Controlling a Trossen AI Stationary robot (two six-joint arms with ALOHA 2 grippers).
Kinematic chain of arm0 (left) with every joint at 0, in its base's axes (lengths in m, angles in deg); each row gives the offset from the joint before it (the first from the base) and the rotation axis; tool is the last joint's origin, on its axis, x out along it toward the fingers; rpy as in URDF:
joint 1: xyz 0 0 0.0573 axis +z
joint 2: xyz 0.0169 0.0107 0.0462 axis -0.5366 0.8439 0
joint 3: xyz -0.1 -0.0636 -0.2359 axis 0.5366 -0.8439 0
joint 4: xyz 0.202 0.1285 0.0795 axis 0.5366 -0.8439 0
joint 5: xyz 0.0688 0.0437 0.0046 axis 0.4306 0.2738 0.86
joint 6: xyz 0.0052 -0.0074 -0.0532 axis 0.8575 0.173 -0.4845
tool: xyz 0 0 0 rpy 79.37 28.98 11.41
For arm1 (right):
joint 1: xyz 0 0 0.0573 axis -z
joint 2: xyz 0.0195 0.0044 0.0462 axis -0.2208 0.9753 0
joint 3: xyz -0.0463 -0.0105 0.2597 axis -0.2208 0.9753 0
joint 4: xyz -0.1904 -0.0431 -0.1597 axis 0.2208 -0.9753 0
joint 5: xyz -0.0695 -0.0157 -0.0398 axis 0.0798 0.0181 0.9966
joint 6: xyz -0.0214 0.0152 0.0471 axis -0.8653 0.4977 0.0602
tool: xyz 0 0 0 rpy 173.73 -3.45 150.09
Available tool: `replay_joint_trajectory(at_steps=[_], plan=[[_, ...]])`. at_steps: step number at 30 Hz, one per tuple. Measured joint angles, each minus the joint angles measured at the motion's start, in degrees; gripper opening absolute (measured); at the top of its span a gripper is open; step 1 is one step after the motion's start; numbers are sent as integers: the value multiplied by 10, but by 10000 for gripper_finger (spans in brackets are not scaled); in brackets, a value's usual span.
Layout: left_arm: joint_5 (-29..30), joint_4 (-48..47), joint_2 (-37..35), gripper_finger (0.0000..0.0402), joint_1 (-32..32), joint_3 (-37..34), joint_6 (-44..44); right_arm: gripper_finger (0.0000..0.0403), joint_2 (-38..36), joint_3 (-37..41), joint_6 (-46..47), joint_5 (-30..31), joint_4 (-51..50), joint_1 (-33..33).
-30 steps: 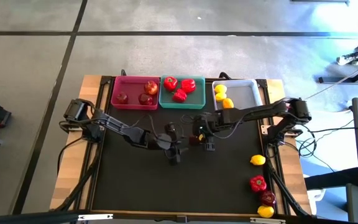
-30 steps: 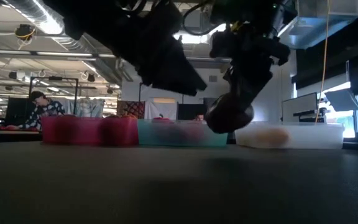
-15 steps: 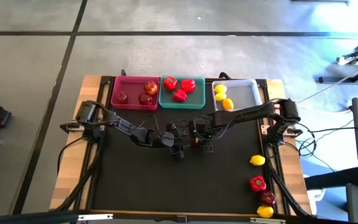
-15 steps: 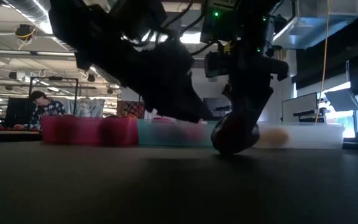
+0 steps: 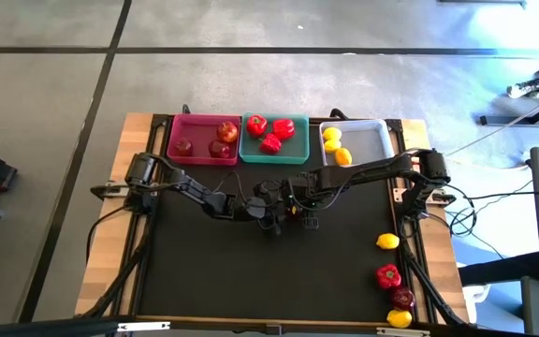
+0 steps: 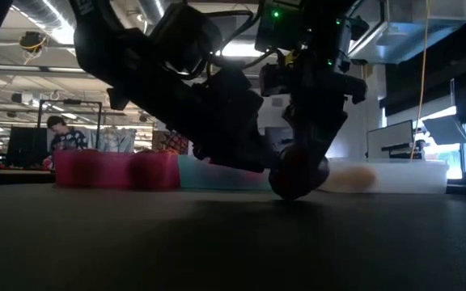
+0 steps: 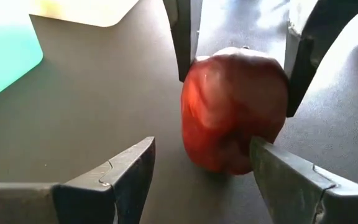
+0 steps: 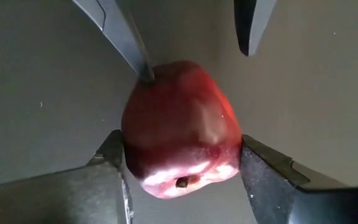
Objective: Sort produce into baskets
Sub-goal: Put the apple into the pink bin
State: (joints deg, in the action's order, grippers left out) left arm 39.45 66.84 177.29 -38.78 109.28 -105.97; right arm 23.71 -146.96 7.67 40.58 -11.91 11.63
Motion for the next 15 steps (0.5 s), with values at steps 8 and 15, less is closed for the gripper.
replay_joint_trajectory(at_steps=[8, 15], plan=[[-1, -20, 12, 257, 1, -1, 20, 243, -3, -3, 2, -2, 22, 0], [-1, -48, 12, 257, 2, -1, 27, 279, -3, -3, 2, -2, 32, 0]])
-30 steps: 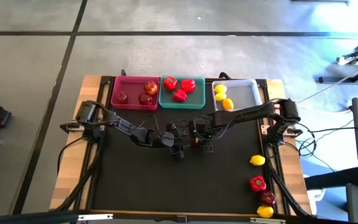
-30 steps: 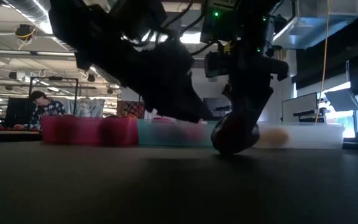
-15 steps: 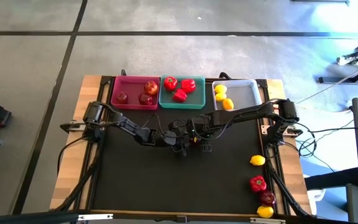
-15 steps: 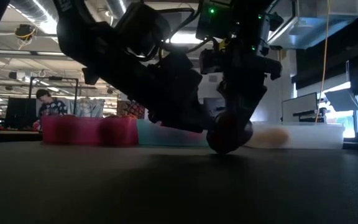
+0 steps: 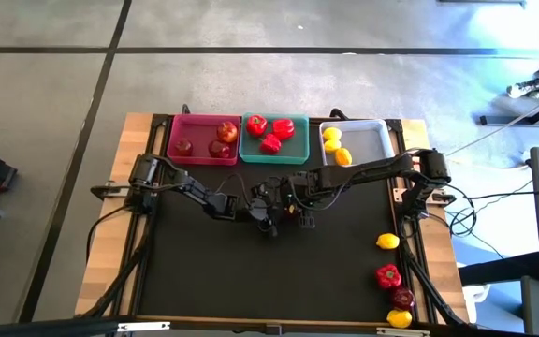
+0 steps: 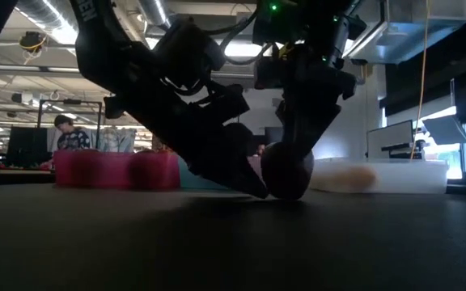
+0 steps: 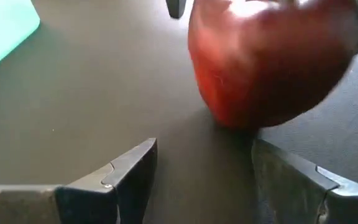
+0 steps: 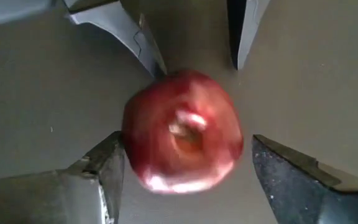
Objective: Sort produce into baskets
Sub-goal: Put the apple into the pink bin
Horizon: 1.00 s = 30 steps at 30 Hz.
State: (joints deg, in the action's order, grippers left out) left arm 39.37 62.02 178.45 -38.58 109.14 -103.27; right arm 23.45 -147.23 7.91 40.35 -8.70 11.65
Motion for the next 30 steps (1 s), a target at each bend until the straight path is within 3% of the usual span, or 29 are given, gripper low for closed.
replay_joint_trajectory(at_steps=[16, 21, 30], plan=[[-1, -31, -26, 257, -9, 0, 0, 284, -10, 0, 0, 0, -37, -1], [-2, -82, -68, 257, -15, 0, 0, 285, -36, 0, 3, 0, -52, -1], [-24, -63, -130, 257, -17, 0, -7, 285, -124, 55, 32, 2, -87, -1]])
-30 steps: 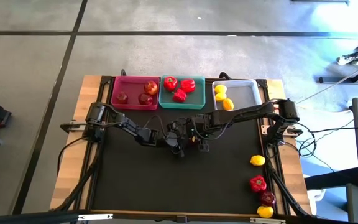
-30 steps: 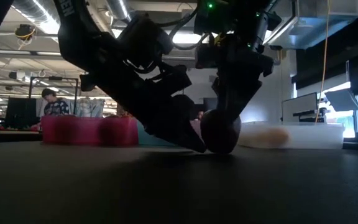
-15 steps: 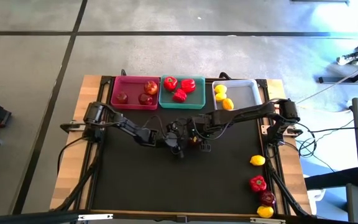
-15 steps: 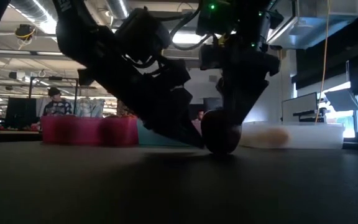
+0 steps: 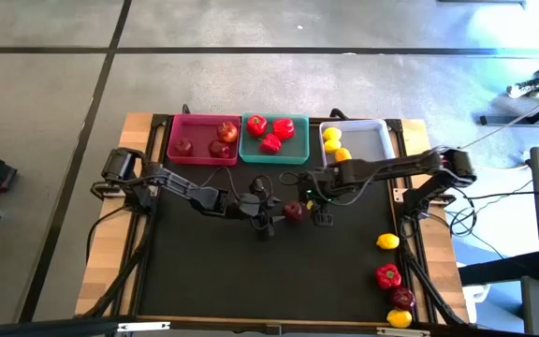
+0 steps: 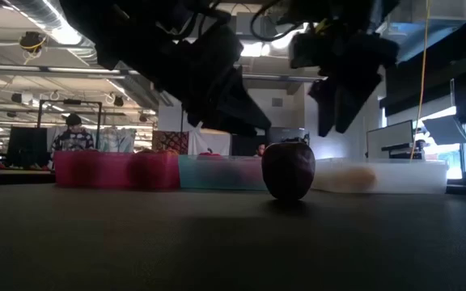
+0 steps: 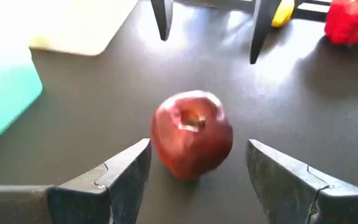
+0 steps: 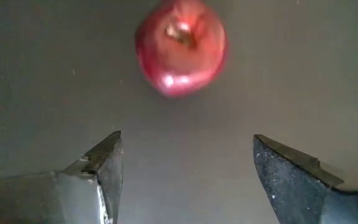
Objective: Sort produce into baskets
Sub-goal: Put the apple into the pink bin
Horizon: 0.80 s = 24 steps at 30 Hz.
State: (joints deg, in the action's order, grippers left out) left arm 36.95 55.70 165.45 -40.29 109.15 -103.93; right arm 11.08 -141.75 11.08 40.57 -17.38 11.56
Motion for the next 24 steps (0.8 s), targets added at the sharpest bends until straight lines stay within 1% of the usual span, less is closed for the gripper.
replay_joint_trajectory(at_steps=[2, 5, 7, 10, 12, 15, 22, 24], plan=[[0, -3, -5, 257, 0, 0, 7, 285, -27, 29, 13, 6, 2, 0], [0, -1, -5, 257, 0, 0, -18, 285, -68, 78, 35, 20, 25, -5], [0, -1, -5, 257, 3, 0, -15, 285, -92, 107, 47, 30, 47, -8], [1, -1, -5, 259, 11, 0, -9, 285, -117, 141, 71, 35, 73, -16], [-2, -1, -5, 267, 15, 0, -16, 285, -126, 156, 79, 40, 89, -20], [-6, -1, -5, 294, 17, 3, -20, 285, -127, 164, 86, 55, 92, -23], [-18, -1, -5, 386, 8, 27, -5, 285, -127, 172, 89, 60, 119, -23], [-18, 0, -5, 396, 3, 28, 20, 285, -127, 172, 90, 60, 124, -23]])
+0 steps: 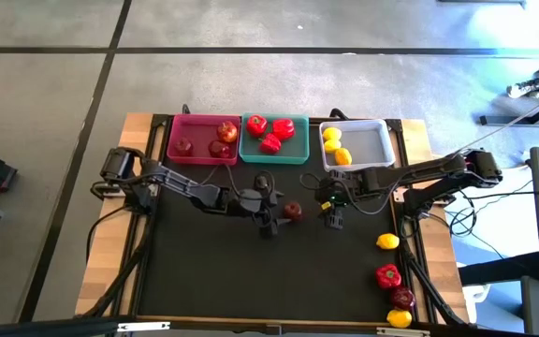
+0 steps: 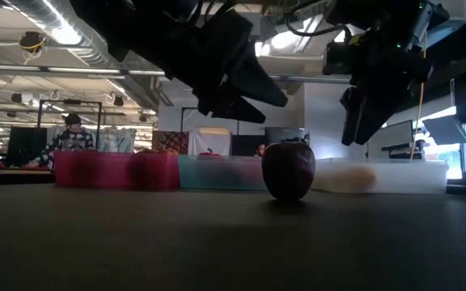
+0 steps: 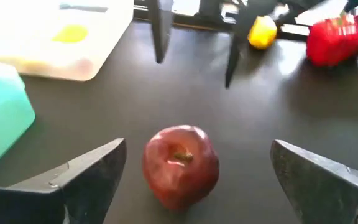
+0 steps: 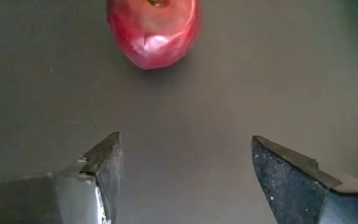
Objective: Sort produce into baskets
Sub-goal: Put the apple into the pink bin
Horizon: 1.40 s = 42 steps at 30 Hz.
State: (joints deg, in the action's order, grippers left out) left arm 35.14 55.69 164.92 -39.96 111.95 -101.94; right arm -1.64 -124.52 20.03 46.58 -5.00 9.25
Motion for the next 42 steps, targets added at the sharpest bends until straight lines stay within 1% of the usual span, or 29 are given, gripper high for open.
replay_joint_trajectory(at_steps=[2, 4, 11, 17, 20, 23, 26, 33, 38, 40, 42], plan=[[0, -4, 0, 393, -6, 0, 22, 285, 0, 0, 1, 0, 4, 0], [1, -4, 0, 388, -12, 0, 21, 285, 0, 0, 1, 0, 9, 0], [16, 0, 3, 390, -23, 0, -3, 285, 0, 0, 1, 0, 28, 0], [14, -4, 14, 390, 0, 20, -24, 285, 0, 0, 1, 1, 41, 1], [11, -13, 33, 390, 10, 47, -30, 285, 1, 0, 1, 1, 47, 1], [-3, -42, 56, 390, 17, 75, -38, 285, 1, 0, 1, 1, 50, 1], [-4, -80, 73, 390, 16, 97, -41, 285, 1, 0, 1, 1, 46, 1], [2, -82, 105, 390, 24, 100, -48, 285, 1, 0, 1, 15, 43, 2], [-3, -67, 128, 390, 26, 100, -50, 285, 1, 0, 1, 15, 43, 2], [-3, -69, 129, 382, 27, 100, -49, 285, 1, 0, 1, 16, 44, 2], [-2, -65, 129, 361, 27, 100, -42, 285, 1, 0, -1, 16, 48, 2]])
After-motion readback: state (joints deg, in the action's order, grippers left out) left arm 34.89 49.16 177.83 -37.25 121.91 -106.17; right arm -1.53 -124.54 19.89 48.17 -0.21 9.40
